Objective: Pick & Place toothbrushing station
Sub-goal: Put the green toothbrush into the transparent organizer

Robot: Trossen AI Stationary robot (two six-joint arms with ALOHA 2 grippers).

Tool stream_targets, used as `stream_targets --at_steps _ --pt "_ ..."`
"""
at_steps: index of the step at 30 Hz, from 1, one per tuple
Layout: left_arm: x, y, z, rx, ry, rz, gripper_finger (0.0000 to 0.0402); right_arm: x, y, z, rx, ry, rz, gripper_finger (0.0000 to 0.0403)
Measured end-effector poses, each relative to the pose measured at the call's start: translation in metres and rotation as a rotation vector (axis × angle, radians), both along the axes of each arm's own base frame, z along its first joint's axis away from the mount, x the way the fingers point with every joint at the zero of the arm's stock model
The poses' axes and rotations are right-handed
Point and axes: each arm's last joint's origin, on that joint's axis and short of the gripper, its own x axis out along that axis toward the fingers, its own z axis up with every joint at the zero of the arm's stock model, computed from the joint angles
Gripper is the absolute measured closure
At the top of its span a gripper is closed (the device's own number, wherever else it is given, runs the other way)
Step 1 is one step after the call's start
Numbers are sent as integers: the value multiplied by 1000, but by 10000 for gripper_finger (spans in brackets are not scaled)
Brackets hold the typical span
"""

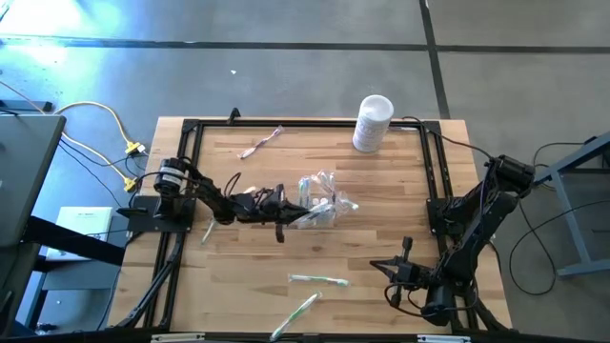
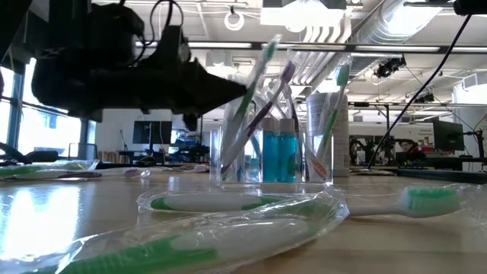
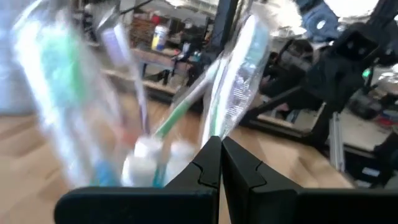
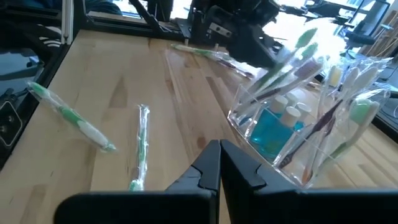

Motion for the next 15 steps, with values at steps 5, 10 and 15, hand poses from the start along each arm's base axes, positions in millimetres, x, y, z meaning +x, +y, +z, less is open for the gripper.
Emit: stream_targets --at_steps 5,10,15 --pt "-14 -2 -8 -15 47 88 401 0 0 0 5 -2 -1 401" --pt "-15 -4 -9 -13 51 69 401 0 0 1 1 -21 -14 401" --pt "-15 -5 -9 -15 50 52 401 0 0 1 -2 -23 -16 401"
